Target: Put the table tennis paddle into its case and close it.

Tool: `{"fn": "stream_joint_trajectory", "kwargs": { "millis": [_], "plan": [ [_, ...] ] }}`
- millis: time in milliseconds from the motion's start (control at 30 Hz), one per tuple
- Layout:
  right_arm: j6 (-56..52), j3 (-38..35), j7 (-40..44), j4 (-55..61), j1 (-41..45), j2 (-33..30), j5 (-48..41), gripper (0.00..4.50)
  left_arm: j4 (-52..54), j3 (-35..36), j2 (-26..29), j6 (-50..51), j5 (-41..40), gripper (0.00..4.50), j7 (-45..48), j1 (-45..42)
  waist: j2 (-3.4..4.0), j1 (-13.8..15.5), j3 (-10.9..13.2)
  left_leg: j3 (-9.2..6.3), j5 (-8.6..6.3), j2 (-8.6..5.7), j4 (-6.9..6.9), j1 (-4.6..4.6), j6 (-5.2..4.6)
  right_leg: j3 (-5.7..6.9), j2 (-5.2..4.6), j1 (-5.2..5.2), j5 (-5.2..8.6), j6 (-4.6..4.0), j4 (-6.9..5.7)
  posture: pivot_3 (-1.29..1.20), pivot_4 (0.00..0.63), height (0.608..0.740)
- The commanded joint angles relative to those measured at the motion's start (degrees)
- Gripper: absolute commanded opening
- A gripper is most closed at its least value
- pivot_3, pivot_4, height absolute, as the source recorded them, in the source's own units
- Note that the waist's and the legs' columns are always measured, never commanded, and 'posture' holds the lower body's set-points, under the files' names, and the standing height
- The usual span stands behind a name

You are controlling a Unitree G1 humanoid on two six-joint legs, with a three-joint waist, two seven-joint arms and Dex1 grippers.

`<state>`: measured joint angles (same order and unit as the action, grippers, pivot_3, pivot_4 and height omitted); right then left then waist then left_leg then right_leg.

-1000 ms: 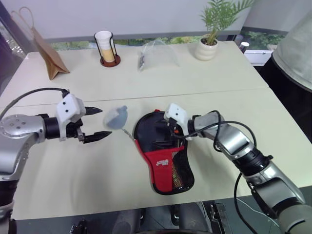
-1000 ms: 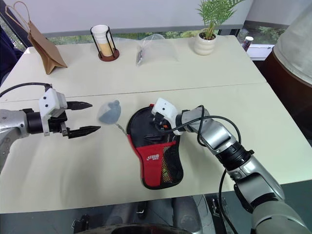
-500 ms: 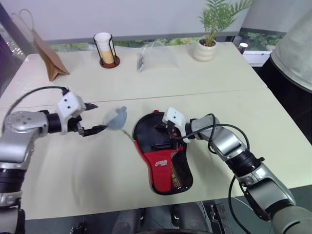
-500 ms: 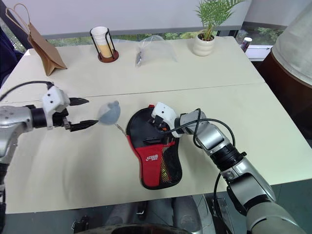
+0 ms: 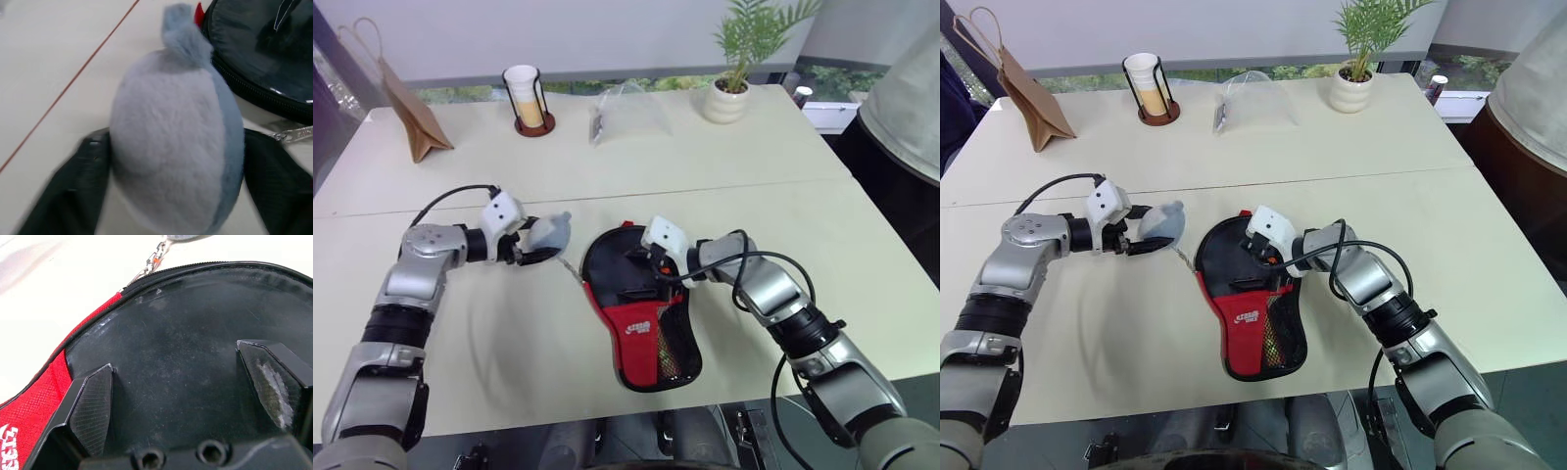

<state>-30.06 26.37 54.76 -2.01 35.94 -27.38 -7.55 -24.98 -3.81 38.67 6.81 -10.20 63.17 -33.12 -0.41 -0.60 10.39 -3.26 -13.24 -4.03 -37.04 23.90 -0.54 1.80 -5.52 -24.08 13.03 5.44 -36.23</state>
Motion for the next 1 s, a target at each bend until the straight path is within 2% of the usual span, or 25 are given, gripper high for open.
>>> {"fn": "stream_joint_trajectory", "kwargs": {
  "millis": [33,133,167,300,400,533,733,1000],
  "plan": [
    [-2.03,1.27,-0.1,-0.65,-1.47,-0.1,2.07,4.5,-3.58,-0.63,-0.76,-2.39,1.07,1.57,1.51,-3.31,-0.01,0.08,-0.01,0.0,0.0,0.0,0.0,0.0,0.0,0.01,0.0,0.0,0.0,0.0,-0.01,0.0,0.15,0.734],
    [-2.33,1.09,-0.56,-0.82,-1.67,-0.09,2.25,4.5,-9.6,-1.56,-2.43,-4.55,2.49,0.2,2.89,-7.38,-0.03,0.2,-0.03,-0.01,0.0,-0.02,-0.04,0.0,0.0,0.02,0.0,0.03,0.0,0.01,-0.02,0.0,0.15,0.734],
    [-2.47,1.07,-0.73,-0.88,-1.77,-0.06,2.33,4.5,-12.35,-2.15,-3.07,-5.46,3.41,0.04,2.94,-9.51,-0.05,0.24,-0.04,-0.02,0.0,-0.02,-0.06,-0.01,0.0,0.02,0.0,0.05,-0.01,0.01,-0.03,0.0,0.15,0.734],
    [-3.56,0.95,-1.01,-0.21,-2.46,-0.05,2.47,4.5,-24.89,-3.49,-6.43,-9.57,6.94,0.02,0.91,-18.86,-0.07,0.87,-0.05,-0.04,0.01,-0.04,-0.12,-0.08,-0.01,0.05,0.02,0.17,-0.04,0.07,-0.03,0.0,0.15,0.734],
    [-6.11,1.11,-1.45,0.65,-3.61,-0.3,2.64,4.5,-36.67,-3.67,-11.0,-13.19,9.45,0.02,-3.42,-27.86,-0.2,1.28,-0.12,-0.08,0.01,-0.03,-0.2,-0.18,-0.02,0.1,0.06,0.32,-0.04,0.11,-0.03,0.0,0.15,0.734],
    [-9.1,1.72,-1.75,2.39,-4.91,-0.38,2.52,4.5,-45.76,-4.77,-15.43,-17.2,14.08,0.02,-10.76,-35.24,-0.24,1.15,-0.14,-0.07,-0.01,-0.04,-0.19,-0.19,-0.05,0.1,0.05,0.36,-0.03,0.17,-0.01,0.0,0.15,0.734],
    [-11.76,3.29,-3.24,3.63,-6.18,0.84,3.1,4.5,-51.05,-4.87,-21.83,-19.1,18.67,0.02,-20.92,-42.07,-0.27,1.14,-0.15,-0.06,-0.04,-0.05,-0.17,-0.19,-0.1,0.1,0.05,0.37,-0.01,0.2,-0.01,0.0,0.15,0.734],
    [-14.4,5.19,-5.3,5.92,-7.57,3.57,4.6,4.5,-52.76,-2.6,-32.71,-18.47,19.37,0.02,-26.41,-47.19,-0.29,0.86,-0.16,-0.08,-0.04,-0.03,-0.13,-0.41,-0.1,0.11,0.06,0.56,0.03,0.31,-0.01,0.0,0.15,0.734]
  ]
}}
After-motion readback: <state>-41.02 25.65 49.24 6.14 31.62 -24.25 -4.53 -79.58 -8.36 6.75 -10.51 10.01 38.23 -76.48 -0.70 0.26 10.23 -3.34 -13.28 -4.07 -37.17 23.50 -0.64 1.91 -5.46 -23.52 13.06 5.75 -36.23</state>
